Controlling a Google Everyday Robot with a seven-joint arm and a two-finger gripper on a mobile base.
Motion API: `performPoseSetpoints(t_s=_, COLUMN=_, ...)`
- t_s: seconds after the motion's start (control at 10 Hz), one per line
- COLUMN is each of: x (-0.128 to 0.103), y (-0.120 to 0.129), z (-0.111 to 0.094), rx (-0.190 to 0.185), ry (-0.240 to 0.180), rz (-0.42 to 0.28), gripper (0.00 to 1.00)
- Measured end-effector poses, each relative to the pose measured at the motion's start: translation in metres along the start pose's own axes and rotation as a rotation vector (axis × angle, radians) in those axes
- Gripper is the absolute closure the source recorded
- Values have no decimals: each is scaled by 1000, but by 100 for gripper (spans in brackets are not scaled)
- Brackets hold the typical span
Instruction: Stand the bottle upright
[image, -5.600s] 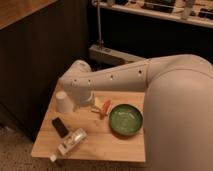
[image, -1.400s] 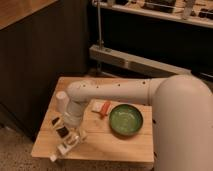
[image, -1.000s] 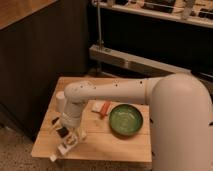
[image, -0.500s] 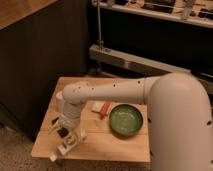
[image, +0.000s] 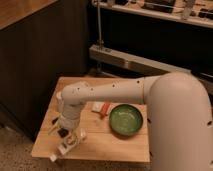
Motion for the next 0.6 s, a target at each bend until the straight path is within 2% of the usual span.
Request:
performPoseSetpoints(t_s=0.3, x=0, y=3, z=3, rx=-5, ry=-3, rz=26, gripper=20)
performPoseSetpoints(t_s=0.6, x=8, y=18, z=31, rx=-37, ry=5, rz=134, gripper=20)
